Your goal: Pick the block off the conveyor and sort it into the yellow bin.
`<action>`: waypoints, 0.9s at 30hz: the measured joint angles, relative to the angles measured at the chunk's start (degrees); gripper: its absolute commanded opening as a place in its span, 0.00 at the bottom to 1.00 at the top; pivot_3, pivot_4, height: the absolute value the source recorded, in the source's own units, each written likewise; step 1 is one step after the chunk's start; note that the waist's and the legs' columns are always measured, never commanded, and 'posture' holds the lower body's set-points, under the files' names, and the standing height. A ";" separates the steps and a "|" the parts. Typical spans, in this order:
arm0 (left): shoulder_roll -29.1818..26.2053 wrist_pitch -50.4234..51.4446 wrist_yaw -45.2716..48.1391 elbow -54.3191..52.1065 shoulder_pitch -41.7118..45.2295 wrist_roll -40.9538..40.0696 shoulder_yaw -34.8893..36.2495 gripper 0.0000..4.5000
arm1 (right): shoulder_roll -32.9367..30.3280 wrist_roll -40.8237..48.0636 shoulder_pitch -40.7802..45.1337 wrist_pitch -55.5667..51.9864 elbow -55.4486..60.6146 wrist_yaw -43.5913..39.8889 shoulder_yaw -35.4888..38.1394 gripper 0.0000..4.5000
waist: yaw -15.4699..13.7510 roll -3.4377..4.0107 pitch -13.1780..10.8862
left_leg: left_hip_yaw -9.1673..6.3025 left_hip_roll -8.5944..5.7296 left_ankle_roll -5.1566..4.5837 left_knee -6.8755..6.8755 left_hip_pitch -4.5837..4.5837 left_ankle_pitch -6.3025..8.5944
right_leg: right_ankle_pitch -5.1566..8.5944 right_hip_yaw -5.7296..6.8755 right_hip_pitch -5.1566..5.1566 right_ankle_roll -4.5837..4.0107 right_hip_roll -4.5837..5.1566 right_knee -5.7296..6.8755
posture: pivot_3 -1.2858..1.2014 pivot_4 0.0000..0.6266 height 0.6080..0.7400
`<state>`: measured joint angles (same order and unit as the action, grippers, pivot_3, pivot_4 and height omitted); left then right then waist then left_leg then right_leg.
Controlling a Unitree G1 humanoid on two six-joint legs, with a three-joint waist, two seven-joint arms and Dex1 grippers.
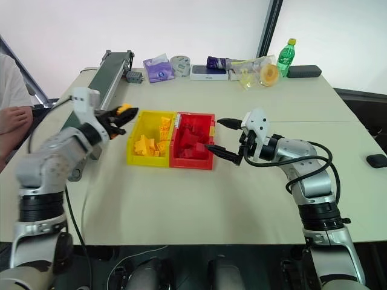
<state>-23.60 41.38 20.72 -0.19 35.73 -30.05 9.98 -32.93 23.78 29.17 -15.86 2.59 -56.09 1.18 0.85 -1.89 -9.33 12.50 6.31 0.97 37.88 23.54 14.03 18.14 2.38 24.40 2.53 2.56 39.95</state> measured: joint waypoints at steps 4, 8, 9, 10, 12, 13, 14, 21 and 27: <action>3.73 -3.04 -0.32 2.90 0.43 3.42 -3.34 0.29 | -0.06 0.01 -1.19 -0.10 0.94 0.96 0.16 1.00 | -0.01 0.00 0.00 | 0.00 0.00 0.00 0.00 0.00 0.00 | 0.00 0.00 0.00 0.00 0.00 -0.01 | 0.52 0.24 1.00; 5.41 -4.02 -0.10 6.41 3.26 3.96 -3.57 0.53 | -0.22 0.04 -2.11 -0.21 2.21 1.81 0.71 1.00 | -0.02 0.00 0.00 | -0.01 0.00 0.00 0.01 0.00 0.00 | 0.00 0.00 0.00 0.01 0.00 -0.01 | 0.52 0.24 1.00; 5.64 -4.24 0.15 6.88 3.84 3.78 -3.39 0.60 | -0.23 0.04 -2.18 -0.25 2.27 1.92 0.81 1.00 | -0.01 0.00 0.00 | -0.01 0.00 0.00 0.01 0.00 0.00 | 0.00 0.00 0.00 0.01 0.00 -0.01 | 0.52 0.24 1.00; 5.73 -4.42 0.34 7.32 4.34 3.75 -3.34 0.70 | -0.24 0.04 -2.26 -0.35 2.35 2.09 0.99 1.00 | -0.01 0.00 0.00 | -0.01 0.00 0.00 0.01 0.00 0.00 | 0.00 0.00 0.00 0.01 0.00 -0.01 | 0.52 0.24 1.00; 5.97 -4.56 1.45 7.59 4.61 3.25 -2.66 0.94 | -0.25 0.05 -2.43 -0.54 2.59 2.40 1.34 1.00 | 0.00 0.00 0.00 | -0.01 0.00 0.00 0.01 0.00 0.00 | 0.01 0.00 0.00 0.01 0.00 -0.01 | 0.52 0.24 1.00; 5.99 -4.71 1.85 7.59 4.60 3.29 -2.58 0.99 | -0.27 0.05 -2.57 -0.62 2.85 2.48 1.48 1.00 | 0.00 0.00 0.00 | -0.01 0.00 0.00 0.01 0.00 0.00 | 0.01 0.00 0.00 0.01 0.00 -0.01 | 0.52 0.24 1.00; 6.01 -4.78 1.99 7.57 4.60 3.34 -2.58 0.99 | -0.27 0.05 -2.69 -0.66 3.07 2.52 1.53 1.00 | -0.01 0.00 0.00 | -0.01 0.00 0.00 0.01 0.00 0.00 | 0.01 0.00 0.00 0.01 0.00 -0.01 | 0.52 0.24 1.00; 1.58 -3.34 4.81 0.56 1.49 1.23 -1.32 0.99 | -0.29 0.06 -2.96 -0.77 3.86 2.47 1.58 1.00 | 0.37 0.00 -0.01 | -0.02 0.04 0.00 -0.02 0.00 0.00 | 0.01 -0.02 0.02 0.02 -0.03 -0.01 | 0.52 0.24 1.00; -13.20 0.30 11.92 -7.87 -5.17 -3.95 8.08 0.99 | -1.33 0.08 -3.23 -0.72 3.49 1.33 1.96 1.00 | 0.45 0.03 -0.02 | -0.15 0.01 0.04 -0.06 -0.02 -0.02 | 0.01 -0.05 0.02 0.01 -0.02 -0.02 | 0.52 0.24 1.00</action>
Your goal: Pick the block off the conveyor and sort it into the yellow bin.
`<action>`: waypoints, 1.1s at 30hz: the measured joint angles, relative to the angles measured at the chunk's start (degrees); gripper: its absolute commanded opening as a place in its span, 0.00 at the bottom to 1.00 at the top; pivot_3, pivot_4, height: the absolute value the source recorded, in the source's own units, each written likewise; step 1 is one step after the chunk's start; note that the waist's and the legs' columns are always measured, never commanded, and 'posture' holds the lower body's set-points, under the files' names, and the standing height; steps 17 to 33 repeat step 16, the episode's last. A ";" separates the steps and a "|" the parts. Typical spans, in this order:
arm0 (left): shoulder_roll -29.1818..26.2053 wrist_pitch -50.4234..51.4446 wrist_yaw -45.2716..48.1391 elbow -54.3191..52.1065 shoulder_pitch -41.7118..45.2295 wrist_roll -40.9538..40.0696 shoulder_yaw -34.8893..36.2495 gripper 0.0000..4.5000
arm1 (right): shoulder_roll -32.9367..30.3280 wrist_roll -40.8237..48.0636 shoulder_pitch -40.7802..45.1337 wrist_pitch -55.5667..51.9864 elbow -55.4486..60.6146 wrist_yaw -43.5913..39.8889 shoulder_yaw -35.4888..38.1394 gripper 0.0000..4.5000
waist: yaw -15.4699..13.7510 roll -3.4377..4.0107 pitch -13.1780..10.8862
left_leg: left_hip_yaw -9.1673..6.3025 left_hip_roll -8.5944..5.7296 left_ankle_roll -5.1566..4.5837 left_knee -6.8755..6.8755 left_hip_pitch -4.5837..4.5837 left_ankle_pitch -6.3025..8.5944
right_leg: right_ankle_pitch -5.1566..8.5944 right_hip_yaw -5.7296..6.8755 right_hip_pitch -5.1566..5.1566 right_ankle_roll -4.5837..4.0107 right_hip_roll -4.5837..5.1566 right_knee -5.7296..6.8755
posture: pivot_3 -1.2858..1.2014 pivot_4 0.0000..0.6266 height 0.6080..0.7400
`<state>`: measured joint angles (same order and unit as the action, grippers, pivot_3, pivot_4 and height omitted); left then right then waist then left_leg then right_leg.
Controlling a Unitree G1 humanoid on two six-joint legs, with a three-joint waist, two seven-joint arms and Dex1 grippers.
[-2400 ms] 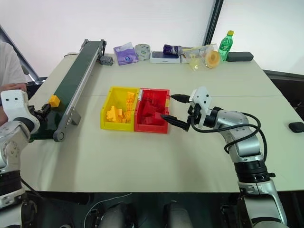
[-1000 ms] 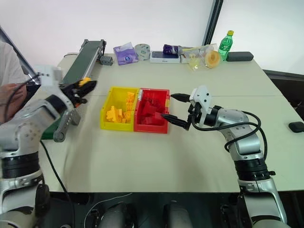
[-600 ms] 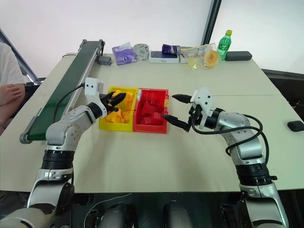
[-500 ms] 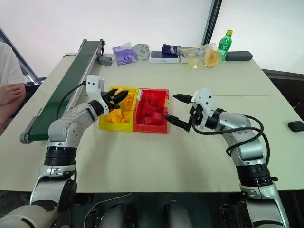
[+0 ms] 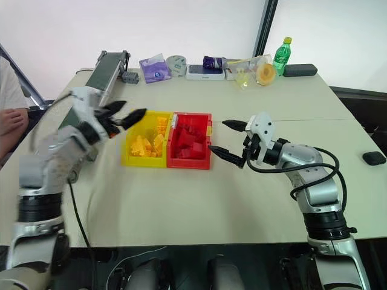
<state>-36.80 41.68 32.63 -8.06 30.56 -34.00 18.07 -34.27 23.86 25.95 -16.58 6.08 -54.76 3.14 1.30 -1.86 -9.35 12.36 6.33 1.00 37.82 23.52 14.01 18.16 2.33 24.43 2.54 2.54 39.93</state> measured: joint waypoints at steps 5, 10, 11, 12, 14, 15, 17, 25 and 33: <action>-8.34 -1.05 6.95 -2.83 -12.48 -0.80 7.89 0.99 | -0.81 -0.01 0.00 0.30 -1.14 -1.57 0.10 1.00 | -0.34 0.00 0.00 | -0.02 -0.04 0.00 -0.07 0.00 0.01 | 0.01 0.03 0.00 -0.01 0.09 -0.04 | 0.52 0.24 1.00; -10.82 -4.75 12.91 -2.29 -23.03 -1.50 15.64 0.99 | -1.28 0.00 0.03 0.63 -2.28 -2.81 0.29 1.00 | -0.32 0.00 0.00 | -0.04 0.07 0.00 -0.13 0.00 0.01 | 0.01 0.04 0.00 -0.03 0.18 -0.11 | 0.52 0.24 1.00; -10.82 -5.09 13.41 -1.94 -24.40 -1.50 16.50 0.99 | -1.40 0.00 0.02 0.63 -2.43 -3.07 0.31 1.00 | -0.37 0.00 0.00 | -0.04 0.07 0.00 -0.13 0.00 0.02 | 0.01 0.04 0.00 -0.04 0.20 -0.12 | 0.52 0.24 1.00; -10.81 -5.41 13.54 -1.54 -25.63 -1.52 17.23 0.99 | -1.66 0.03 0.03 0.63 -2.58 -3.42 0.31 1.00 | -0.36 0.00 0.00 | -0.04 0.07 0.00 -0.14 0.00 0.02 | 0.01 0.04 0.00 -0.04 0.20 -0.13 | 0.52 0.24 1.00; -10.46 -7.25 14.14 -1.00 -28.52 -1.50 19.37 0.99 | -2.89 0.28 -0.12 0.47 -3.13 -4.19 0.61 1.00 | -0.20 0.00 0.00 | -0.03 0.07 -0.01 -0.19 0.00 0.03 | 0.01 0.04 -0.01 -0.04 0.22 -0.19 | 0.52 0.24 1.00; -9.89 -8.53 14.55 -1.00 -29.81 -1.52 20.55 0.99 | -3.31 0.72 -0.13 0.19 -3.67 -4.52 1.34 1.00 | -0.20 0.00 0.00 | -0.03 0.07 -0.01 -0.23 0.00 0.02 | 0.01 0.04 -0.01 -0.04 0.23 -0.24 | 0.52 0.24 1.00; -9.49 -10.04 15.06 -1.01 -30.97 -1.45 21.24 0.99 | -3.58 1.12 -0.14 0.08 -4.11 -4.79 2.00 1.00 | -0.18 0.00 0.00 | -0.03 0.07 -0.01 -0.29 0.00 0.02 | 0.01 0.04 -0.01 -0.05 0.22 -0.28 | 0.52 0.24 1.00; -9.49 -10.04 15.06 -1.01 -30.97 -1.45 21.24 0.99 | -3.58 1.12 -0.14 0.08 -4.11 -4.79 2.00 1.00 | -0.18 0.00 0.00 | -0.03 0.07 -0.01 -0.29 0.00 0.02 | 0.01 0.04 -0.01 -0.05 0.22 -0.28 | 0.52 0.24 1.00; -9.49 -10.04 15.06 -1.01 -30.97 -1.45 21.24 0.99 | -3.58 1.12 -0.14 0.08 -4.11 -4.79 2.00 1.00 | -0.18 0.00 0.00 | -0.03 0.07 -0.01 -0.29 0.00 0.02 | 0.01 0.04 -0.01 -0.05 0.22 -0.28 | 0.52 0.24 1.00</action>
